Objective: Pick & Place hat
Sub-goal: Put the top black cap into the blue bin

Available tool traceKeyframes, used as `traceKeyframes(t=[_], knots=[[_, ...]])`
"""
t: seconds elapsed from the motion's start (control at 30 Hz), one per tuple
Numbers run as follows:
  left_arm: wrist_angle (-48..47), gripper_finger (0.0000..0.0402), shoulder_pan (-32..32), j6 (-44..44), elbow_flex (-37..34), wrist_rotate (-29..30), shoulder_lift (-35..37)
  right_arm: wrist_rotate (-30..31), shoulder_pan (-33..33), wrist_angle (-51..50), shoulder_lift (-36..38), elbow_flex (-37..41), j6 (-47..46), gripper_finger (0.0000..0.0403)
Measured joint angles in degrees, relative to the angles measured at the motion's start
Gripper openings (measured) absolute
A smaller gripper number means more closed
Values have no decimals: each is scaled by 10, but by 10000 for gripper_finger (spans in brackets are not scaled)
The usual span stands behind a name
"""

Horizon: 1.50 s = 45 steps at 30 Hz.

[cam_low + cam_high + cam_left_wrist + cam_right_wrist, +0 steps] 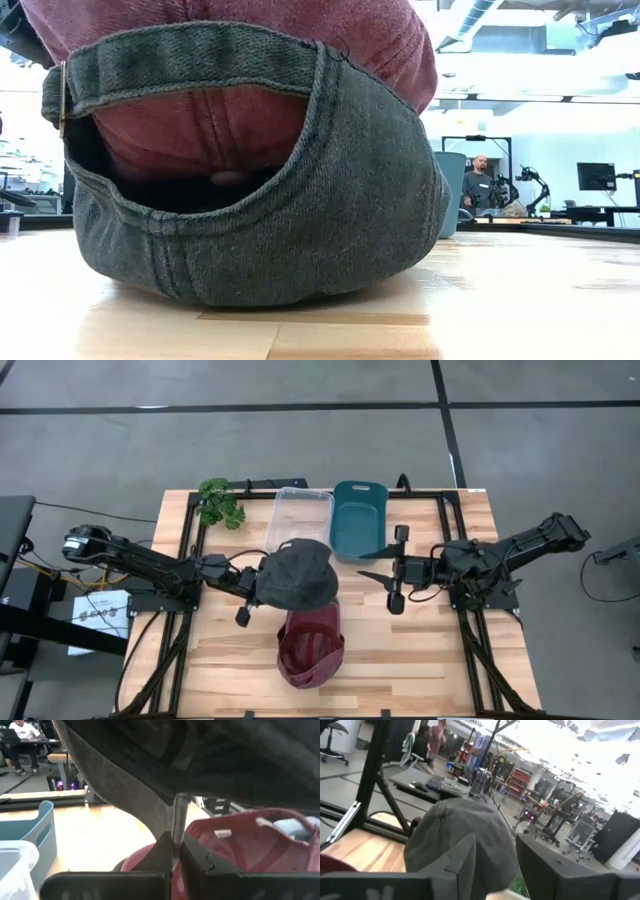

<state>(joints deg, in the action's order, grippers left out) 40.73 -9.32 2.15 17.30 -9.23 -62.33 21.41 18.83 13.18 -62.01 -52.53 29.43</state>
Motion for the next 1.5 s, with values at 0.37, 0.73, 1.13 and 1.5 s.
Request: traceKeyframes(t=[0.37,0.73,1.13,1.5], knots=[[-41,12,0,21,1,-3,0,13,-25,0,-86,-55,136,10],[-103,13,0,19,26,-28,0,-65,-103,-375,-247,-358,182,0],[-112,14,0,19,26,-30,0,-215,-154,-716,-472,-735,142,0],[-115,14,0,19,26,-30,0,-364,-133,-882,-555,-782,102,0]])
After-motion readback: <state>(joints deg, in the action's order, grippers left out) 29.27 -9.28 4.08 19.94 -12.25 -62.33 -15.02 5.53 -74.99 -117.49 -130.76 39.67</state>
